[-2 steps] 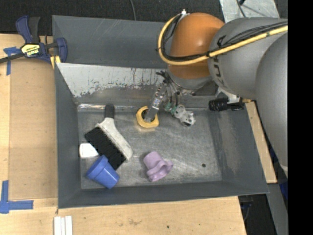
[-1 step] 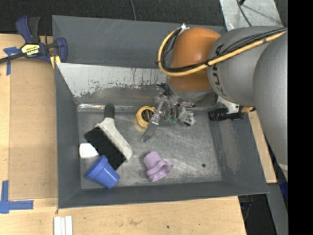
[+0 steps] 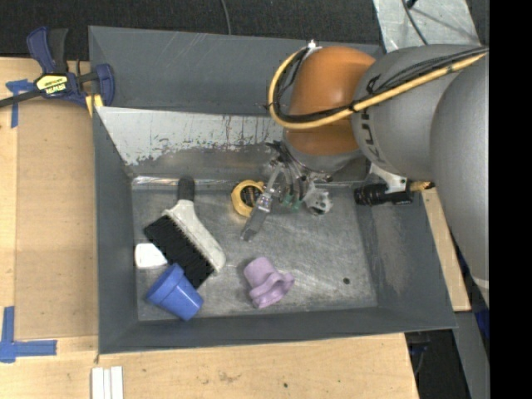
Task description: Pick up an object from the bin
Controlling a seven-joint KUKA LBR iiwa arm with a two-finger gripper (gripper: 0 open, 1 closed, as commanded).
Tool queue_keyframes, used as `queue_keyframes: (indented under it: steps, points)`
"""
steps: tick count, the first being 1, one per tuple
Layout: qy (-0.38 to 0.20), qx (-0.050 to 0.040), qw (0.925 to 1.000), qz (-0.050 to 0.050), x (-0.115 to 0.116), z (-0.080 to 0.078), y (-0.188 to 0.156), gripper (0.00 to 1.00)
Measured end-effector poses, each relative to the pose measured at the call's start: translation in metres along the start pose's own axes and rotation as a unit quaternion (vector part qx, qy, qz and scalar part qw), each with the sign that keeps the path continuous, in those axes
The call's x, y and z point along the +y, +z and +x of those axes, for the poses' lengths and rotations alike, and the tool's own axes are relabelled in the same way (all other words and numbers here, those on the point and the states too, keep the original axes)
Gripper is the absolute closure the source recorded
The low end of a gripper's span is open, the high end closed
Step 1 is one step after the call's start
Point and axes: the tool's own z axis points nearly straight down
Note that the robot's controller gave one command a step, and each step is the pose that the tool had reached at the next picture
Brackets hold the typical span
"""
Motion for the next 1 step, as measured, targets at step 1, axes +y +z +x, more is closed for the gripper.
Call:
queue_keyframes:
  steps: [1]
  points:
    - [0.048,-0.0084,0.9988,-0.004,0.0111,-0.0246,0.0706,1.00]
